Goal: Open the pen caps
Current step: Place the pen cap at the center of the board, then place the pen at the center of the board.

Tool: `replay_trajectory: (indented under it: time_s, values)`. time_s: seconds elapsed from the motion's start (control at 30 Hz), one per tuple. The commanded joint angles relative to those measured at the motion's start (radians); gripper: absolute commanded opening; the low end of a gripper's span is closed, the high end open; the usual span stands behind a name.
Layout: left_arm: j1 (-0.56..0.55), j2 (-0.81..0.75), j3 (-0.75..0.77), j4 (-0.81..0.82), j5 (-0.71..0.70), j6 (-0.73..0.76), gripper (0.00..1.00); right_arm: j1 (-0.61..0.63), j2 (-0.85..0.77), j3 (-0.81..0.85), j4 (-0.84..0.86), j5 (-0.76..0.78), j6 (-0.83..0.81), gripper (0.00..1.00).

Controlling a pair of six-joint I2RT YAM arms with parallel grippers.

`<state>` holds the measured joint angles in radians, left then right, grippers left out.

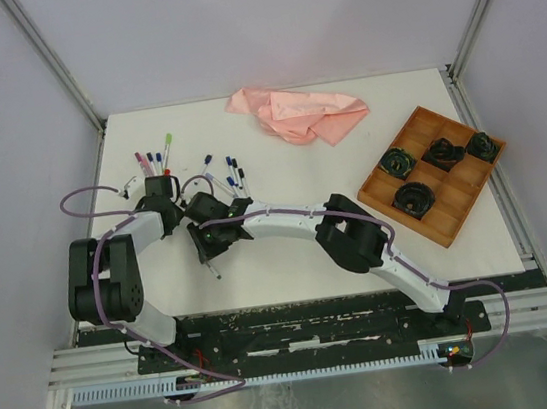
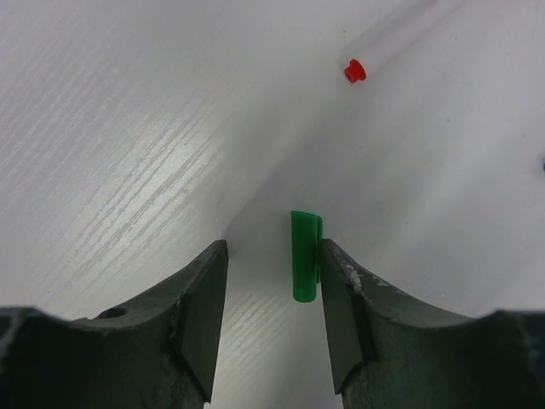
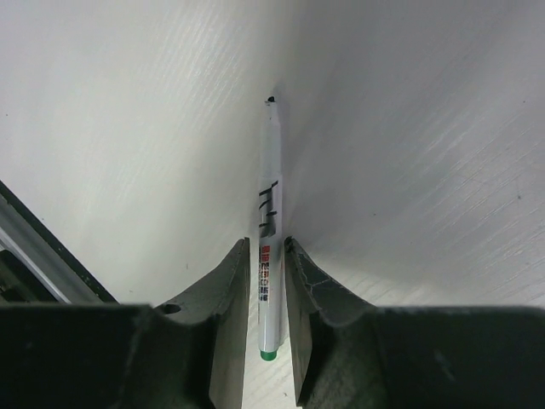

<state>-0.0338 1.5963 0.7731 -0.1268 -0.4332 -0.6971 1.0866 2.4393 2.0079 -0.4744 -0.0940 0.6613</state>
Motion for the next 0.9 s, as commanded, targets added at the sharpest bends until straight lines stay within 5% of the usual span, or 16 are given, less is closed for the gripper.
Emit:
replay_trajectory:
  time_s: [0.0, 0.87]
  values:
    - [0.009, 0.006, -0.011, -0.025, 0.021, -0.006, 0.54, 0.004, 0.022, -0.004, -0.071, 0.057, -0.032, 0.3]
    - [0.011, -0.127, 0.024, -0.06, 0.085, -0.004, 0.65, -0.038, -0.138, -0.001, -0.052, -0.121, -0.138, 0.35]
